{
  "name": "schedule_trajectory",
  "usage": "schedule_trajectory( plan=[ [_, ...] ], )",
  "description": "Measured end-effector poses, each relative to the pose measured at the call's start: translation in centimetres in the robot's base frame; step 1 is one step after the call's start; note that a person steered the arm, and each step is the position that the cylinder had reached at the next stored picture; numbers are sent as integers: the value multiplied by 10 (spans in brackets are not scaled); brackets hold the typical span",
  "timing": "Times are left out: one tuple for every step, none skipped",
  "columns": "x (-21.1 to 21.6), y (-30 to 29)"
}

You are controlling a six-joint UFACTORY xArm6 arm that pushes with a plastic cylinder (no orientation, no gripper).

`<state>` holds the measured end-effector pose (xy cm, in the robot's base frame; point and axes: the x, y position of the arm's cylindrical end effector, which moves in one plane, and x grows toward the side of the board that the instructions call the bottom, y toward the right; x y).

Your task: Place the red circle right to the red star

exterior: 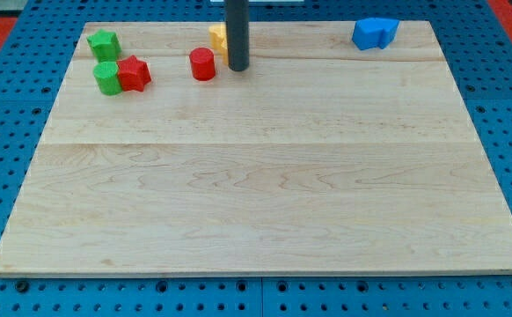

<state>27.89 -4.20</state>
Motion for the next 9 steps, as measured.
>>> schedule_trajectory(
  plan=[
    [-2,-12],
    [20,-12],
    [34,4],
    [41,23],
    [41,24],
    [41,24],
    [42,24],
    [41,23],
    [38,-5]
  ],
)
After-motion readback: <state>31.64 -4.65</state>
